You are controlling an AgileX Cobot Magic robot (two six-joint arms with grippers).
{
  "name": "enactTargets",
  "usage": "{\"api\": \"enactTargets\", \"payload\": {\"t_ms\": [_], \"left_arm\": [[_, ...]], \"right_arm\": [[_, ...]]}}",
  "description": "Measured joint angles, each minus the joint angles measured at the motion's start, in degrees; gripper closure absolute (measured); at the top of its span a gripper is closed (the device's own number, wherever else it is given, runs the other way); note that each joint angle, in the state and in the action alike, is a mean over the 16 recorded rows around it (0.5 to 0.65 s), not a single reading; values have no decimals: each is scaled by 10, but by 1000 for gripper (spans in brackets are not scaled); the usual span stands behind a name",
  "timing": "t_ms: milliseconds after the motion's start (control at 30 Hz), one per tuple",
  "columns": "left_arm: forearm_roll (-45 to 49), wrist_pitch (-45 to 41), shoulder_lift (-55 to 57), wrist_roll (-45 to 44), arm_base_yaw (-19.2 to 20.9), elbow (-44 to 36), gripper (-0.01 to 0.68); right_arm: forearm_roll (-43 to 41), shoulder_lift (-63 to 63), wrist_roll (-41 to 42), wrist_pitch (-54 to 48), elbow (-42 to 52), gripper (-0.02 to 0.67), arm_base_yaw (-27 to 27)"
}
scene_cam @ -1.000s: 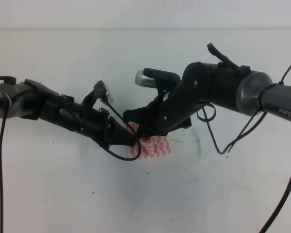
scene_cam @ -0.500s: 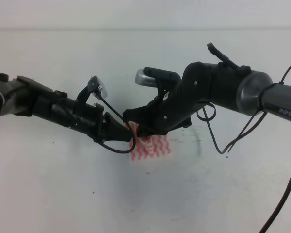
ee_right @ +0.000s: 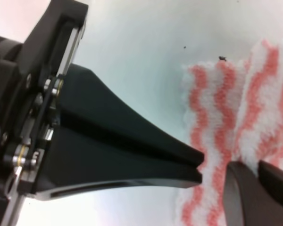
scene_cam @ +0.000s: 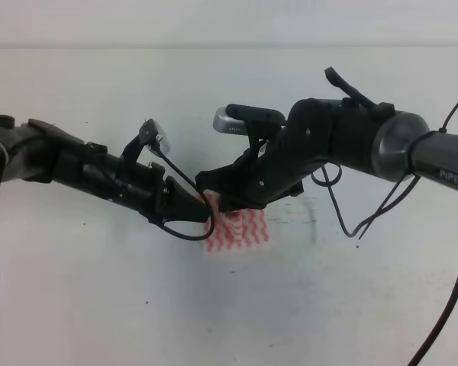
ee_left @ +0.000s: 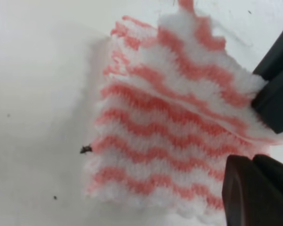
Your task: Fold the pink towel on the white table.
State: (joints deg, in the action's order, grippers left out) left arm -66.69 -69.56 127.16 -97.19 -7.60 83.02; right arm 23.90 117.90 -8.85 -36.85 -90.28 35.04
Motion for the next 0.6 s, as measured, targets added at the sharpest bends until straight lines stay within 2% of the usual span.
{"api": "enactTargets", "payload": {"t_ms": [600], "left_arm": [[1,3,1,1,0,0,678]], "right_arm": [[-1,12,0,-5,0,664,0]]}}
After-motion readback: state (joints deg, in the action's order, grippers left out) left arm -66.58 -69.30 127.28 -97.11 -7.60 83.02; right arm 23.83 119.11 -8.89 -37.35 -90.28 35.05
